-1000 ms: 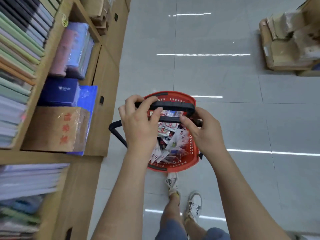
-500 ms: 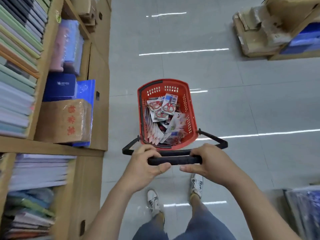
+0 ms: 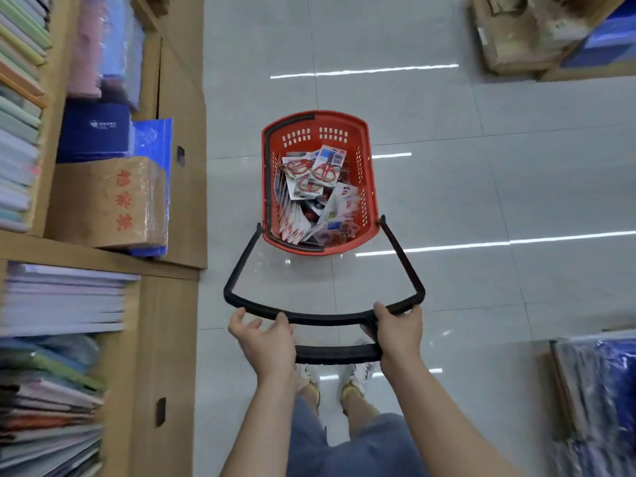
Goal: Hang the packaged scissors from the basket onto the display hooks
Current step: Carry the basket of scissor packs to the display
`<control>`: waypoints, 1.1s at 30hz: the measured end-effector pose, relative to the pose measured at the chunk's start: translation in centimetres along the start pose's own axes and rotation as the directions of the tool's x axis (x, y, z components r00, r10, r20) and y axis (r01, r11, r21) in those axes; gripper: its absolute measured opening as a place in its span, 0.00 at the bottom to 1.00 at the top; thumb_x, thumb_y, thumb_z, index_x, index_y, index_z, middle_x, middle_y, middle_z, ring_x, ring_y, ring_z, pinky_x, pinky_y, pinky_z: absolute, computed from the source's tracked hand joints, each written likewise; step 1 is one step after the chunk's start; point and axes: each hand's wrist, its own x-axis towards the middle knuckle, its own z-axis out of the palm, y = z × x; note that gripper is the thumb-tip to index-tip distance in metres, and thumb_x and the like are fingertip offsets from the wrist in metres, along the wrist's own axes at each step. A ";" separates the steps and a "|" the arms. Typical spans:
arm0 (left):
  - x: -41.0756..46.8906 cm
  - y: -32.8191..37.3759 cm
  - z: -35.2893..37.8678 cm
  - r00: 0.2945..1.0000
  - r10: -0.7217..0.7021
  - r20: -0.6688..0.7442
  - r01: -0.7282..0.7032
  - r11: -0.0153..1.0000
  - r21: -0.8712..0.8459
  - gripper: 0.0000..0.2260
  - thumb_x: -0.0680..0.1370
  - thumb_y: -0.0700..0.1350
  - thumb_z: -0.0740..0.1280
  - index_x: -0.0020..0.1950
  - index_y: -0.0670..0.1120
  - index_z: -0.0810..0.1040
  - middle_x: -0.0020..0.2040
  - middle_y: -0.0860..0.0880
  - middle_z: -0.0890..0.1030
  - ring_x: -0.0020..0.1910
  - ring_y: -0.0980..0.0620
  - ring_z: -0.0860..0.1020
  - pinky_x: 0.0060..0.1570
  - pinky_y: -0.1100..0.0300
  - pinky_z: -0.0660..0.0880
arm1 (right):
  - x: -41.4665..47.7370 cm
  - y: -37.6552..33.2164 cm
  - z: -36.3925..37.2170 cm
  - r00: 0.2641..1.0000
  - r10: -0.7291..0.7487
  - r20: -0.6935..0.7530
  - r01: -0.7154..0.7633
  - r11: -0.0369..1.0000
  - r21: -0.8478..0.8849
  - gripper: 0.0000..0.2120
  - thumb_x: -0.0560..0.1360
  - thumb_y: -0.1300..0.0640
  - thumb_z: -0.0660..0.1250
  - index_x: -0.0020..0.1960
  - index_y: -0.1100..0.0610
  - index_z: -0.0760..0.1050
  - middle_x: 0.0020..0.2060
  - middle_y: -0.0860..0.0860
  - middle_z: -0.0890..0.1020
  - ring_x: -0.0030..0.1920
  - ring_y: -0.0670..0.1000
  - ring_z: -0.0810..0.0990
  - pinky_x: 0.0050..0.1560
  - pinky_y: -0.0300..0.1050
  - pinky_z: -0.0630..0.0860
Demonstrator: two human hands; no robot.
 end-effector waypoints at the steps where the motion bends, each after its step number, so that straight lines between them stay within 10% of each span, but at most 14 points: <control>1: 0.6 0.2 0.2 1.000 -0.018 0.022 0.018 1.000 0.017 0.29 0.79 0.35 0.65 0.76 0.49 0.58 0.63 0.44 0.75 0.42 0.52 0.81 0.44 0.59 0.75 | 0.2 -0.3 0.2 1.000 -0.017 0.002 0.017 1.000 0.019 0.18 0.76 0.67 0.67 0.62 0.57 0.67 0.51 0.62 0.80 0.45 0.59 0.84 0.39 0.48 0.83; 5: 1.8 1.9 1.0 0.988 -0.021 0.154 -0.026 0.955 0.296 0.28 0.81 0.40 0.61 0.79 0.48 0.54 0.46 0.50 0.81 0.46 0.50 0.82 0.52 0.53 0.75 | 0.9 -2.6 1.9 0.995 -0.089 0.040 0.089 0.996 0.013 0.22 0.75 0.70 0.66 0.61 0.50 0.65 0.53 0.58 0.80 0.47 0.57 0.84 0.43 0.50 0.84; 9: 3.3 5.2 2.1 0.950 0.031 0.311 -0.236 0.724 0.649 0.21 0.78 0.42 0.63 0.71 0.52 0.72 0.60 0.49 0.80 0.53 0.48 0.78 0.52 0.55 0.77 | 2.7 -4.8 3.6 0.987 -0.110 0.116 0.126 0.981 -0.150 0.39 0.75 0.66 0.68 0.78 0.45 0.55 0.60 0.55 0.75 0.44 0.53 0.84 0.47 0.51 0.84; 15: 7.0 11.5 5.2 0.909 0.051 0.415 -0.389 0.466 0.795 0.17 0.71 0.39 0.63 0.53 0.58 0.80 0.44 0.54 0.81 0.43 0.51 0.79 0.34 0.61 0.74 | 4.6 -10.8 8.1 0.957 -0.096 0.273 0.238 0.800 -0.550 0.23 0.70 0.54 0.76 0.63 0.48 0.72 0.61 0.55 0.66 0.44 0.54 0.82 0.44 0.43 0.76; 20: 11.6 17.8 9.5 0.883 0.131 0.450 -0.454 0.479 0.751 0.13 0.72 0.40 0.66 0.48 0.57 0.81 0.44 0.54 0.82 0.44 0.50 0.79 0.35 0.62 0.72 | 7.4 -18.7 12.0 0.910 0.049 0.413 0.353 0.433 -0.829 0.20 0.64 0.45 0.77 0.51 0.49 0.75 0.50 0.50 0.79 0.49 0.49 0.79 0.48 0.42 0.76; 25: 14.7 23.3 14.5 0.875 0.240 0.419 -0.480 0.531 0.698 0.14 0.73 0.38 0.66 0.52 0.53 0.84 0.42 0.56 0.78 0.43 0.50 0.77 0.44 0.62 0.74 | 8.5 -23.7 17.2 0.875 -0.222 0.429 0.440 -0.001 -0.898 0.13 0.73 0.46 0.67 0.56 0.48 0.78 0.49 0.48 0.81 0.47 0.50 0.81 0.45 0.43 0.77; 29: 17.6 27.6 18.6 0.879 0.287 0.381 -0.474 0.606 0.639 0.15 0.73 0.36 0.66 0.55 0.50 0.84 0.46 0.53 0.83 0.47 0.49 0.79 0.47 0.61 0.75 | 9.6 -25.0 21.0 0.636 -0.337 0.695 0.754 0.078 -0.652 0.22 0.74 0.38 0.65 0.62 0.49 0.80 0.59 0.48 0.76 0.61 0.49 0.73 0.63 0.39 0.67; 33: 20.9 31.0 22.5 0.901 0.294 0.319 -0.431 0.693 0.577 0.15 0.73 0.36 0.67 0.57 0.48 0.84 0.40 0.56 0.81 0.43 0.53 0.78 0.45 0.63 0.71 | 12.6 -26.9 24.7 0.472 -0.246 0.846 0.821 -0.228 -0.524 0.26 0.71 0.26 0.55 0.45 0.47 0.77 0.42 0.42 0.79 0.49 0.46 0.76 0.67 0.49 0.66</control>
